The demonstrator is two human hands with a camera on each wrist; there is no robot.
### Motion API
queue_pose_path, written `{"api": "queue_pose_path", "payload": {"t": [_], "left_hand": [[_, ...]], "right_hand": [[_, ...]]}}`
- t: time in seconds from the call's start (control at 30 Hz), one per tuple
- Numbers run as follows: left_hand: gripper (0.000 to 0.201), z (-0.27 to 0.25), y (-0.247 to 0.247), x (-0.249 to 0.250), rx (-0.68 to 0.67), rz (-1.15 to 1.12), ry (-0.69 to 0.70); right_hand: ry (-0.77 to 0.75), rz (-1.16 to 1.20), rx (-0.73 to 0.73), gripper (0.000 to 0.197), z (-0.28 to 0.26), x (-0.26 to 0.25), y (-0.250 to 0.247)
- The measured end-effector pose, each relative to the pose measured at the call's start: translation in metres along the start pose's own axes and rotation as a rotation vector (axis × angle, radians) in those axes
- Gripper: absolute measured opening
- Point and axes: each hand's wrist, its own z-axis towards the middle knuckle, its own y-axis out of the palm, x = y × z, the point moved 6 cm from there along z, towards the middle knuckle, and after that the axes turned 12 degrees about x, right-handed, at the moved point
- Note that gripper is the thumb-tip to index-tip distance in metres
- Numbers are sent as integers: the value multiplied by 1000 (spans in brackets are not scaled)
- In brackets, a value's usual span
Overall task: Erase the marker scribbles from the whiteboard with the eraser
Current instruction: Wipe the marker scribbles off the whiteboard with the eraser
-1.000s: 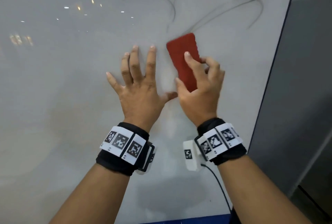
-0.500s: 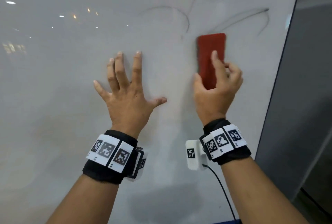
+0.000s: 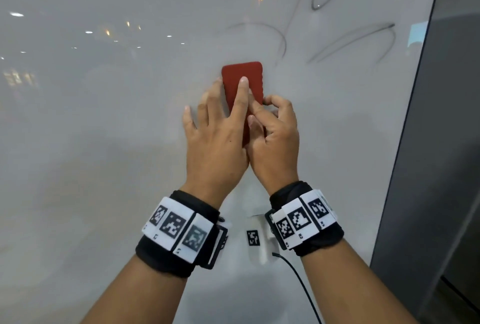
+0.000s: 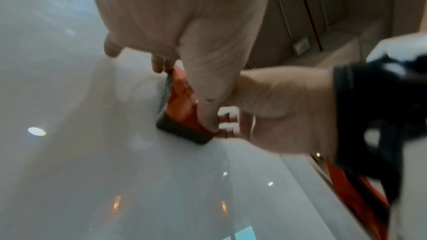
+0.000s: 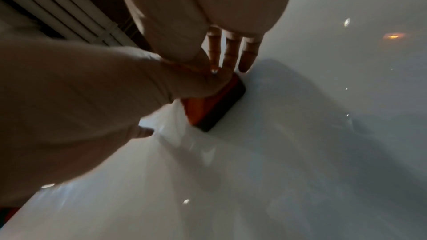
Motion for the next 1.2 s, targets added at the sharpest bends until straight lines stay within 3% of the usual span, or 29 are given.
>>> {"api": "queue_pose_path", "payload": {"t": [0.13,0.23,0.3,0.47,0.63,0.67,0.8,0.83,0.9,1.0,1.03,1.2], "left_hand": [[86,3,5,6,72,62,-53],[84,5,10,13,114,19,-88],[75,6,11,15,138,-10,-70],[73,23,0,-13,301,9,-115],[69,52,-11,-31,418,41,-284],[70,55,-9,-25,410,46,-238],[72,42,13,13,248,84,277],[73,42,12,13,242,107,332],[73,51,4,1,297,125,245],[73,64,-10,-14,387,94,-40],[73,65,-11,-12,386,87,-51],[68,60,-9,-7,307,130,372]], "right_hand": [[-38,0,-63,46,15,3,-12],[-141,-105,57,39,29,7,-31],[-116,-210,129,44,38,18,-41],[-33,-512,-103,77,35,50,-43],[-61,-572,-188,85,30,58,-40],[-63,-577,-191,85,29,59,-39],[-79,-589,-194,85,28,59,-38],[-75,-580,-191,86,29,59,-38],[-55,-541,-175,89,33,57,-40],[-94,-498,-165,94,52,46,-39],[-130,-499,-171,95,61,41,-38],[-286,-530,-211,94,91,25,-24]]}}
